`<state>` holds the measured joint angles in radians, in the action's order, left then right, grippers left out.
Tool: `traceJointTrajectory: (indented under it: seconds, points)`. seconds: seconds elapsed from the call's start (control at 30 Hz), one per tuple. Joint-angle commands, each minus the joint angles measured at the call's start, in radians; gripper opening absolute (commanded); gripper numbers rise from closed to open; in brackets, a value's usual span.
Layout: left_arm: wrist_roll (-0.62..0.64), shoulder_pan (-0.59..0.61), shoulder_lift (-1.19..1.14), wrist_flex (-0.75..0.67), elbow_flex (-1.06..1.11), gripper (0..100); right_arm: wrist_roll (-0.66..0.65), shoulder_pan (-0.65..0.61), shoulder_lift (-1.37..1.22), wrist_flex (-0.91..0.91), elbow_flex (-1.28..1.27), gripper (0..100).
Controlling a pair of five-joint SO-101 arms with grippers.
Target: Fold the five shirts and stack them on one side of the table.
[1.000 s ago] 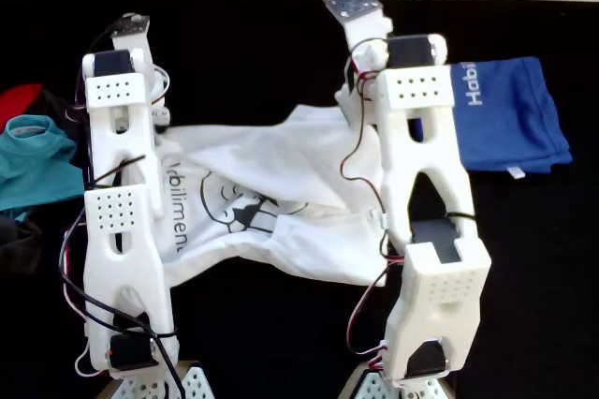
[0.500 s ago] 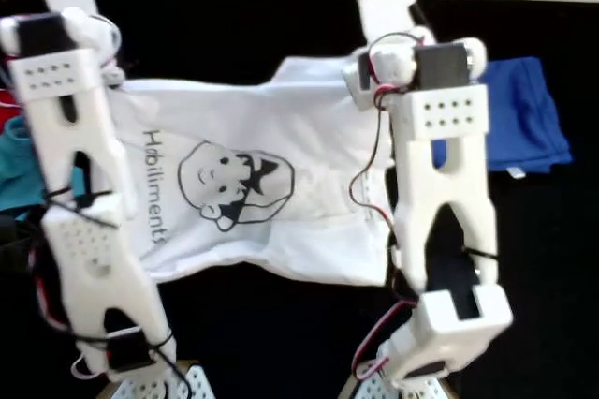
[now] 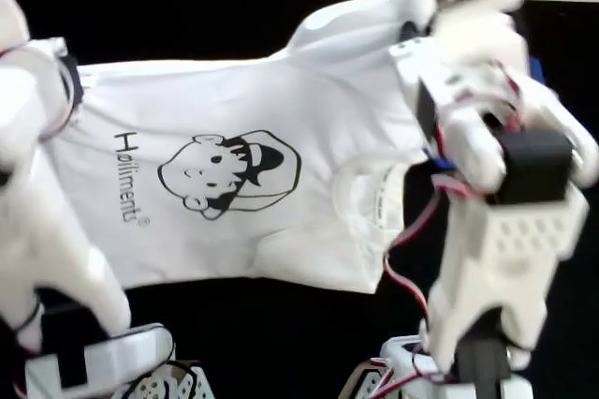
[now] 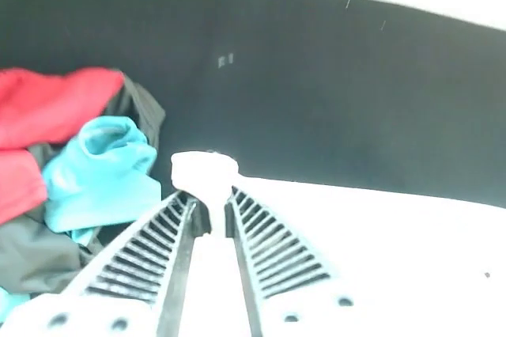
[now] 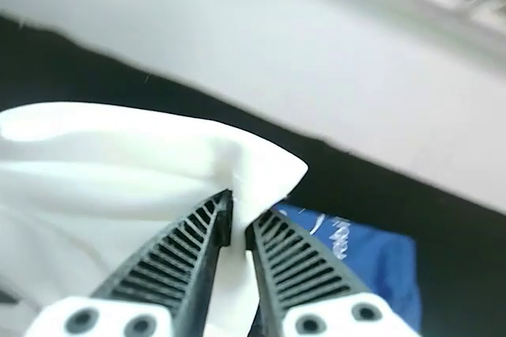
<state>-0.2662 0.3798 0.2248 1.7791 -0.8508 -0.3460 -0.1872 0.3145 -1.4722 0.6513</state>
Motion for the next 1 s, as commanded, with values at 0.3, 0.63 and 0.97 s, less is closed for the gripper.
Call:
traceJointTrajectory:
  seconds: [0.3, 0.63, 0.97]
  points:
    - [-0.02, 0.018, 0.133, -0.005, 0.084, 1, 0.0, 0.076, 0.147, 0.162, 0.05, 0.5]
    - [-0.046, 0.102, 0.259, -0.005, 0.012, 1, 0.0, 0.073, 0.266, 0.151, 0.05, 0.5]
    - [-0.058, 0.094, 0.303, -0.032, 0.01, 1, -0.018, 0.076, 0.278, 0.291, 0.038, 0.5]
